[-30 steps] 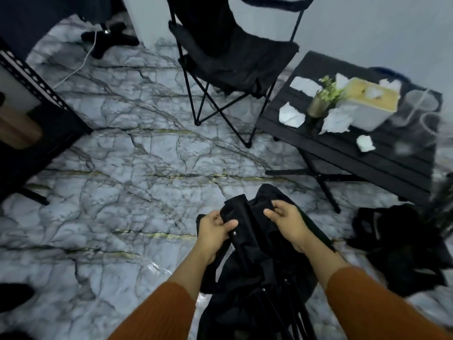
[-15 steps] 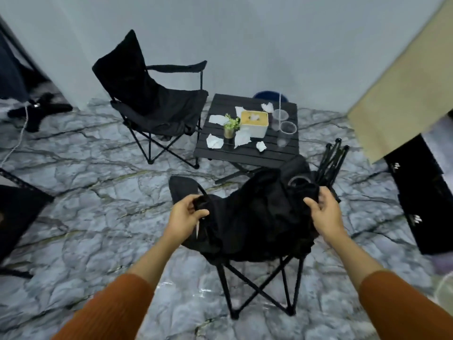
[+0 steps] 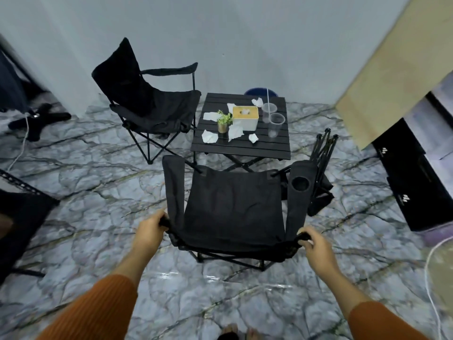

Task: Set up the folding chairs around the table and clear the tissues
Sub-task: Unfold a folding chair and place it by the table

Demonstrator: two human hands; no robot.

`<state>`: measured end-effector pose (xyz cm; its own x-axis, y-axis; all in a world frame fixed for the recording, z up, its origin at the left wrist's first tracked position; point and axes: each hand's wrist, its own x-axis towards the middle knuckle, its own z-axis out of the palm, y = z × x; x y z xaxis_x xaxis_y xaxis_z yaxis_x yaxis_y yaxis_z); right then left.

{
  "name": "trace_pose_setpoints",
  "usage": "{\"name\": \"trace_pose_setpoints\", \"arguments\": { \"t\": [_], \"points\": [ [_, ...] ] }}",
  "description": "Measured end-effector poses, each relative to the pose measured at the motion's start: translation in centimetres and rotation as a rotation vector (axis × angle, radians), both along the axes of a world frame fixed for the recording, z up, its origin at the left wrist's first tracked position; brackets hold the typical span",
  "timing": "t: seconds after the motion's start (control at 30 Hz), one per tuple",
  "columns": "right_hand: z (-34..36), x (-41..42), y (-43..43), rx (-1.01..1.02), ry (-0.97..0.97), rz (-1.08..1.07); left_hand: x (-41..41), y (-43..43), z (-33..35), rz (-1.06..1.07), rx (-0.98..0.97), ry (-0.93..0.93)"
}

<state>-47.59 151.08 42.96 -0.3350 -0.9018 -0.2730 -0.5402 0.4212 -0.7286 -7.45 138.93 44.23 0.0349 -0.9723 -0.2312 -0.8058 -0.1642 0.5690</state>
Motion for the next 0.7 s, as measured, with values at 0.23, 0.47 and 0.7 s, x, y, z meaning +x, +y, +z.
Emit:
{"name": "trace_pose_setpoints", "arguments": {
  "t": [0.23, 0.47, 0.7],
  "points": [
    [0.2, 0.3, -0.2, 0.082, 0.112, 0.013, 0.1, 0.0, 1.2, -0.117, 0.079, -0.189],
    [2.2, 0.8, 1.1, 0.146, 0.149, 0.098, -1.4, 2.2, 1.6, -0.126, 0.086, -0.218],
    [3.9, 0.2, 3.9, 0.068, 0.074, -0.007, -9.2, 1.5, 1.7, -0.485, 0.122, -0.235]
  ]
}}
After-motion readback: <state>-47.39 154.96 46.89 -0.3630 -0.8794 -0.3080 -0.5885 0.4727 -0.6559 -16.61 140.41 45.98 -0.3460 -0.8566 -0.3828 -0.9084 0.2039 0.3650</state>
